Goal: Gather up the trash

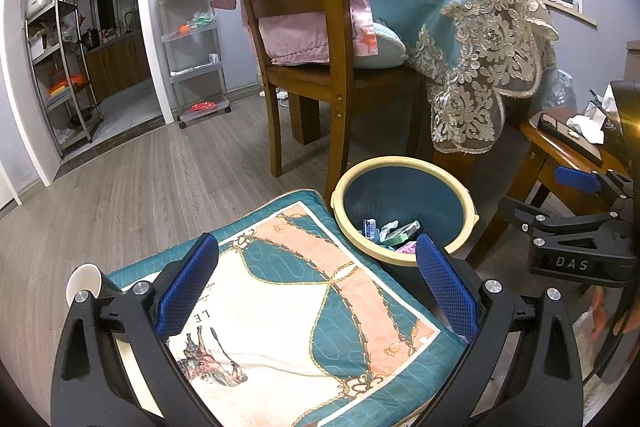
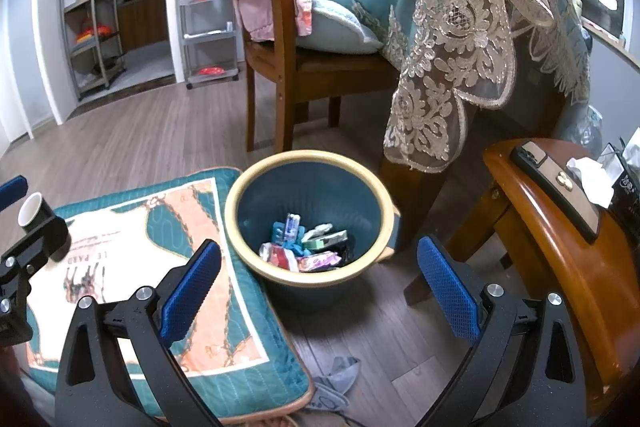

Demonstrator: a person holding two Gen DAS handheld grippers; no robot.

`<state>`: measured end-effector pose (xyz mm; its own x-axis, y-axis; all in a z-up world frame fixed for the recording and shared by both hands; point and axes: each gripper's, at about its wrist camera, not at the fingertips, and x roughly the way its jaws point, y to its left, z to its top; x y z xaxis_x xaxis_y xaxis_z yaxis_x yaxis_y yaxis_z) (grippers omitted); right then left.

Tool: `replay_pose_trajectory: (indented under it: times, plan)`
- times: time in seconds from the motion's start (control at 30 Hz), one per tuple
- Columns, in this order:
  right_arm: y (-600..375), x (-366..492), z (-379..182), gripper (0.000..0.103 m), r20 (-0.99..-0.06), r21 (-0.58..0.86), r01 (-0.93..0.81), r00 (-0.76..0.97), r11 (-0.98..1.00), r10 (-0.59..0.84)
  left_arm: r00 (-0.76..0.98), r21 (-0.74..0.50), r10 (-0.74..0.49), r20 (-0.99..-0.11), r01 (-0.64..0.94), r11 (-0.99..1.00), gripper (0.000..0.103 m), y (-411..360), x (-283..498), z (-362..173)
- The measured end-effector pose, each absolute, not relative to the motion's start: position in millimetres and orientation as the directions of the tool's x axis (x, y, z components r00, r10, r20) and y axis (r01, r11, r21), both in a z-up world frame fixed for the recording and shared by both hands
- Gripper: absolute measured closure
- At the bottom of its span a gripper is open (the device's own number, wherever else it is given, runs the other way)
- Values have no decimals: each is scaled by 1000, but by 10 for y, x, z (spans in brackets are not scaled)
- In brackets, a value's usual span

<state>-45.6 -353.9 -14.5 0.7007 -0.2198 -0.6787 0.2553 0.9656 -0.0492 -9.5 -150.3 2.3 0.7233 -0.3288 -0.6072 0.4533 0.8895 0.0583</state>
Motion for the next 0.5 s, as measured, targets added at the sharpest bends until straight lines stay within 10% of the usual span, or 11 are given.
replay_pose_trajectory:
  times: [0.5]
  plan:
    - [-3586,-411,-185,5,-696,-37,277,683,960,-224,691,49,-336,-640,474,879,6,-1468,-60,-8]
